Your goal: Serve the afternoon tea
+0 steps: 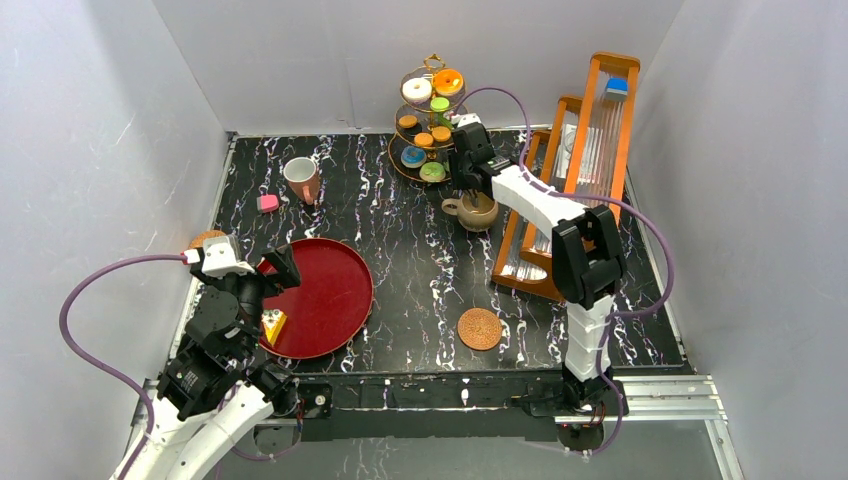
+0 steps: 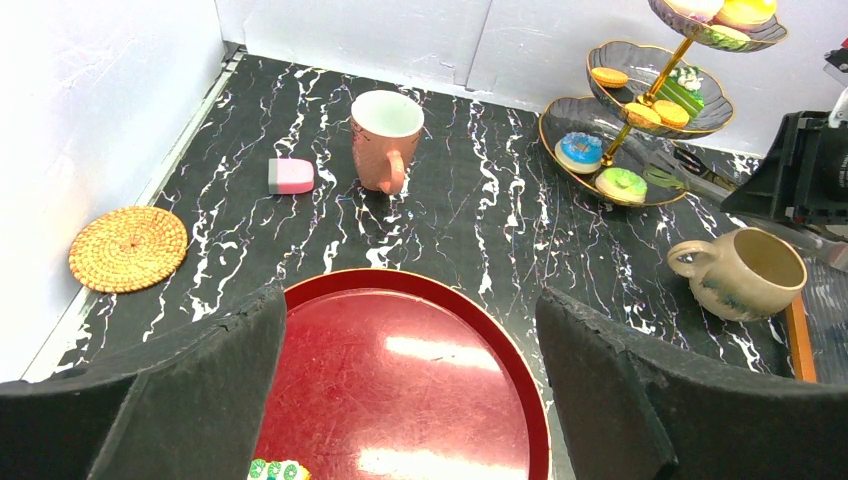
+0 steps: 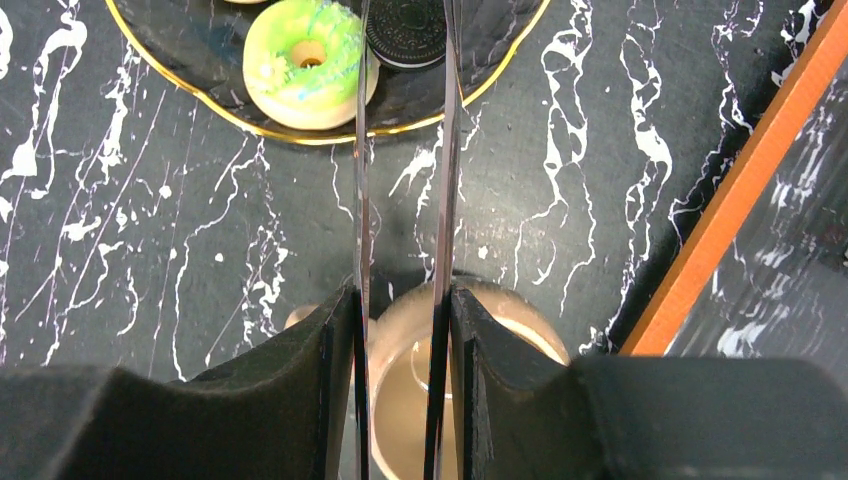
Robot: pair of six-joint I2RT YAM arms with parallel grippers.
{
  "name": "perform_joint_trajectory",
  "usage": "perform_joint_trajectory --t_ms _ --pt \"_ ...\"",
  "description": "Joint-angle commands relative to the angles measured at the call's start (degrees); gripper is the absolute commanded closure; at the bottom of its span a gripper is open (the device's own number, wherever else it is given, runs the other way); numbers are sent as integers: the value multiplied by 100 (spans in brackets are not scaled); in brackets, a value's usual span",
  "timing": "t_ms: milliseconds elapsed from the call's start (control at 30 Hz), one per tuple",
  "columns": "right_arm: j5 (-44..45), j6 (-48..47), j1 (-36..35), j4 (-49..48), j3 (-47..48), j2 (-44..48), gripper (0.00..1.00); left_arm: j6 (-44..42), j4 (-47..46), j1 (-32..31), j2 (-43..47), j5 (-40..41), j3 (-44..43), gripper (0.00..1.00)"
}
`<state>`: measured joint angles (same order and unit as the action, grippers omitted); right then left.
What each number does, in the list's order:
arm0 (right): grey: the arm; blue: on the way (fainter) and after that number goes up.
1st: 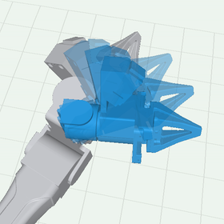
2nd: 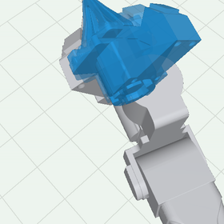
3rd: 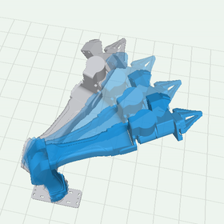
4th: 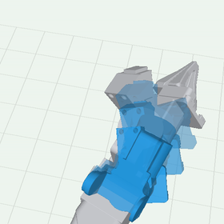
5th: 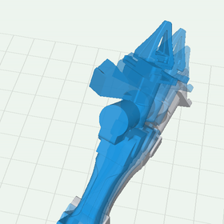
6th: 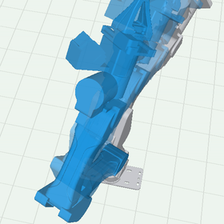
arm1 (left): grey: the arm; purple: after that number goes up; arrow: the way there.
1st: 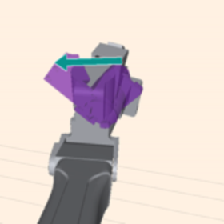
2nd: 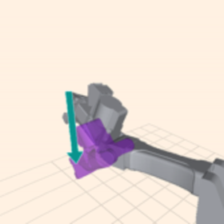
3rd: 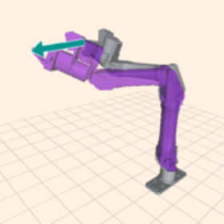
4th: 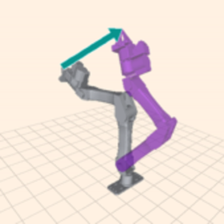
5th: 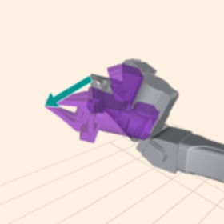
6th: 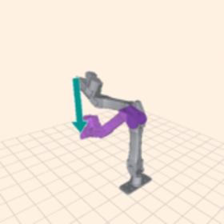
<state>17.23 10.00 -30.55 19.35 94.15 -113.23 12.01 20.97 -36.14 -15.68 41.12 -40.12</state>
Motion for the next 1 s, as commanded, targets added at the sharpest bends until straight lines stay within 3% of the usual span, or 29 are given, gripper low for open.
perform_joint_trajectory --t_ms 0,733,967 --pt "192 98 69 -617 424 -149 62 -22 -171 -25 20 4 23 8" --pt "-158 209 346 -1768 994 -1078 60 -102 -225 -25 -32 -30 32 8" --pt "-232 212 376 -1823 1151 -1215 53 -85 -220 -25 10 -27 34 8"
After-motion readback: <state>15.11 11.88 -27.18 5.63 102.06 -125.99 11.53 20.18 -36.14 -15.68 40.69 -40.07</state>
